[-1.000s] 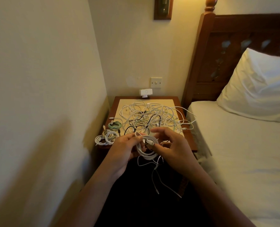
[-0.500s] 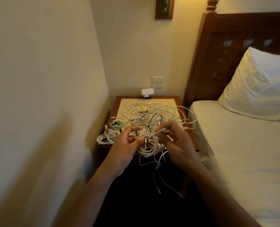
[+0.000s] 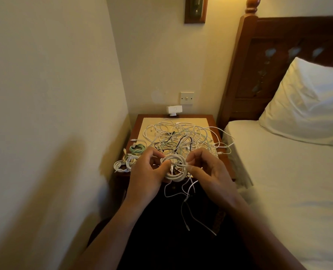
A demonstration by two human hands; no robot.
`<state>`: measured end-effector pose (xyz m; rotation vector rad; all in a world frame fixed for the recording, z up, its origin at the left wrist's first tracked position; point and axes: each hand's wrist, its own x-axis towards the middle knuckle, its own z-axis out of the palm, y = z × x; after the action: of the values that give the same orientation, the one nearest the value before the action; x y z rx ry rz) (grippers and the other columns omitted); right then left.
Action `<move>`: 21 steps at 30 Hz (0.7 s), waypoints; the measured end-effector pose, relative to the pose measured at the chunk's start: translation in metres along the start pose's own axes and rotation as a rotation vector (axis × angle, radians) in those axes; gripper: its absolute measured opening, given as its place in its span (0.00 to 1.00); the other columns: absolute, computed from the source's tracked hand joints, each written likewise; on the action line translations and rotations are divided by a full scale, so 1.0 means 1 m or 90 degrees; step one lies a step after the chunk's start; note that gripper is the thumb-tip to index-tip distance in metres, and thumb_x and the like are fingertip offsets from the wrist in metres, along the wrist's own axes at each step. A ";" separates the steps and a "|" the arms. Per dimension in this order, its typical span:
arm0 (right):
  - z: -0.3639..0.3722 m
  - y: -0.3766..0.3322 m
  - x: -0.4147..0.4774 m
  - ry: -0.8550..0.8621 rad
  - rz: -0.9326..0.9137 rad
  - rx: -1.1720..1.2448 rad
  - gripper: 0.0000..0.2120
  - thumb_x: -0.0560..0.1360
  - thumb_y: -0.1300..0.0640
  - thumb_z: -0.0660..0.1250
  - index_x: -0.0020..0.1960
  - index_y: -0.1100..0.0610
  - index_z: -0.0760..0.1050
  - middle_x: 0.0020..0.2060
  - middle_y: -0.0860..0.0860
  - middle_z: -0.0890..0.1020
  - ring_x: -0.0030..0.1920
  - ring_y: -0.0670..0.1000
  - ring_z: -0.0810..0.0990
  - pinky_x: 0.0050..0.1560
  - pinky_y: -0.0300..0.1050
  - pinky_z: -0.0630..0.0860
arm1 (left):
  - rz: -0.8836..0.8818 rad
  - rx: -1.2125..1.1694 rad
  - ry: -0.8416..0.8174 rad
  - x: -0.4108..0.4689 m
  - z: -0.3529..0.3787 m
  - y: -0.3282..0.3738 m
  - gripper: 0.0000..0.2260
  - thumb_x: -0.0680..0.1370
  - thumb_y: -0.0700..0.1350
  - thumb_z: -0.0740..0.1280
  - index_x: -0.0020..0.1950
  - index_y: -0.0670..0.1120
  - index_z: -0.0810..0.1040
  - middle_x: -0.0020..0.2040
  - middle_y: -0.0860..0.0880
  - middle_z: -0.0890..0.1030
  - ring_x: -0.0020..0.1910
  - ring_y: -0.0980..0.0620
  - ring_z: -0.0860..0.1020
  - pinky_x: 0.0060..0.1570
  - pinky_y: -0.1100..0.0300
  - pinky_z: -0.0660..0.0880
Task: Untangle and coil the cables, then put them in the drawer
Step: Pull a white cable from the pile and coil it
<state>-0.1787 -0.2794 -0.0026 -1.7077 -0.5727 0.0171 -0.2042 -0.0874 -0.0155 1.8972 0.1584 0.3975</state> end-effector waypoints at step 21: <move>0.004 0.013 0.002 0.052 0.236 0.203 0.11 0.83 0.60 0.64 0.56 0.59 0.85 0.48 0.57 0.88 0.51 0.57 0.87 0.55 0.53 0.83 | -0.230 -0.327 -0.066 -0.019 0.008 0.005 0.11 0.77 0.32 0.71 0.56 0.40 0.74 0.51 0.37 0.85 0.49 0.41 0.86 0.52 0.47 0.82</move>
<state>-0.1734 -0.2757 -0.0146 -1.4722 -0.1738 0.2865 -0.2199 -0.1015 -0.0173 1.3438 0.2946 0.0787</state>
